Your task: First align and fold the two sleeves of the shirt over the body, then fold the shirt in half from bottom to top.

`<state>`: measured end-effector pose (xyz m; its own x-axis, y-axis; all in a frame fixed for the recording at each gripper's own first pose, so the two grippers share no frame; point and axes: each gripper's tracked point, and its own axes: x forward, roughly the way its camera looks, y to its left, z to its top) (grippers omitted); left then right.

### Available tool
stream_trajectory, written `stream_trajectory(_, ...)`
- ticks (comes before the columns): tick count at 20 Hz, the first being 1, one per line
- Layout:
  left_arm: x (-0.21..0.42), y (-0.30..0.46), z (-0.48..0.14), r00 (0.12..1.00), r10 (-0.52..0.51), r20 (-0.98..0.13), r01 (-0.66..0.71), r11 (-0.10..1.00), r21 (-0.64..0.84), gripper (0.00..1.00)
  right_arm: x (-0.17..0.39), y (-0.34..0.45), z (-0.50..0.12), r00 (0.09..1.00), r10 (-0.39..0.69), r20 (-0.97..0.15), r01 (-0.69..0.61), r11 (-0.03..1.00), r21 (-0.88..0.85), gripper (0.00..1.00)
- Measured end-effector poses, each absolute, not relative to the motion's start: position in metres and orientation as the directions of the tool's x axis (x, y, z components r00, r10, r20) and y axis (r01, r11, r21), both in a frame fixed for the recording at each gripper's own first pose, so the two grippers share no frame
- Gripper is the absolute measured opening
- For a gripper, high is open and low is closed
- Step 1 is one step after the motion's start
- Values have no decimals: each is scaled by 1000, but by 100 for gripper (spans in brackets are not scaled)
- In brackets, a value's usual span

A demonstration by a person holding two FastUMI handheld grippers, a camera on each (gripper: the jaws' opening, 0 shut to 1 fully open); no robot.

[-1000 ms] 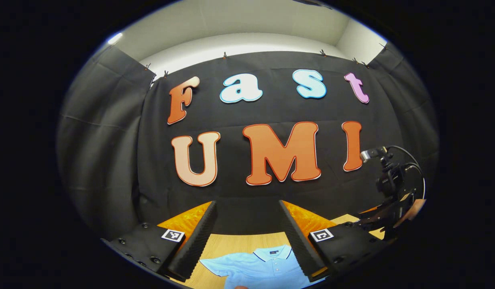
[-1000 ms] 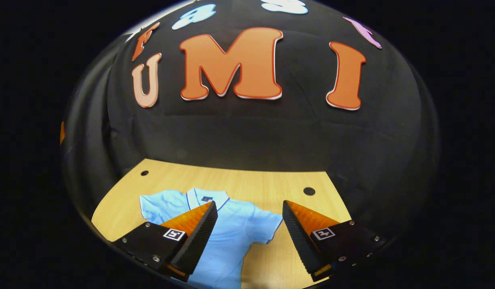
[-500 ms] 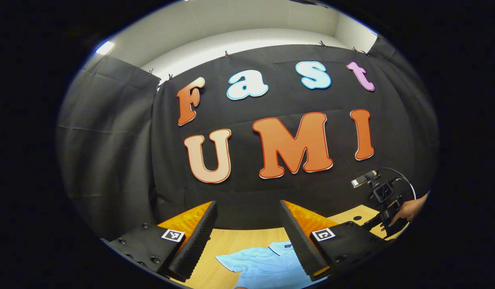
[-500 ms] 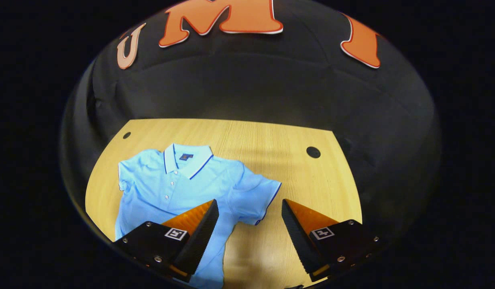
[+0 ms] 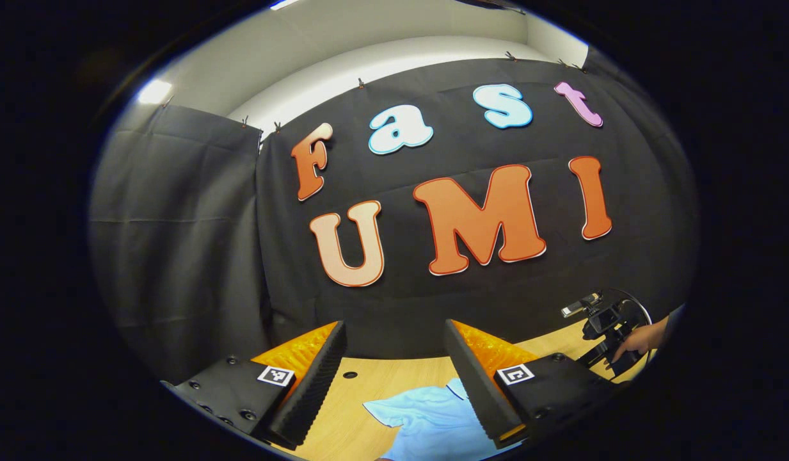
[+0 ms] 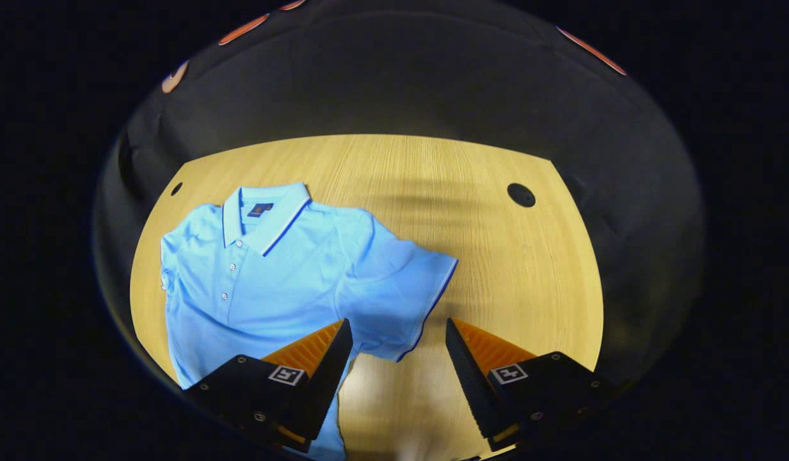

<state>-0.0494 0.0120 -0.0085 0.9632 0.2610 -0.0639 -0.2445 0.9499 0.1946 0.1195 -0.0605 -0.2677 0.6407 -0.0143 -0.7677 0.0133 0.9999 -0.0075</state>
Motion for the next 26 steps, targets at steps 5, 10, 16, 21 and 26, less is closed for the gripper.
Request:
stream_trajectory(5, -43, 5, -15, 963, 257, -85, -235, 950, 206, 100, 132, -65, -297, 580, -10, -814, 51, 998, 24, 80)
stream_trajectory(10, -38, -6, -18, 964, 245, -101, -220, 952, 211, 100, 142, -64, -316, 536, 12, -844, 102, 992, 79, 66)
stream_trajectory(16, -32, -5, -24, 960, 253, -119, -225, 952, 210, 100, 152, -68, -315, 557, -22, -830, 139, 988, 68, 25)
stream_trajectory(21, -33, -3, -21, 959, 260, -117, -232, 950, 210, 99, 151, -63, -315, 548, 44, -835, 118, 985, 129, 3)
stream_trajectory(26, -36, 5, -28, 951, 280, -130, -249, 945, 211, 99, 163, -48, -280, 626, 132, -769, 92, 966, 240, 3)
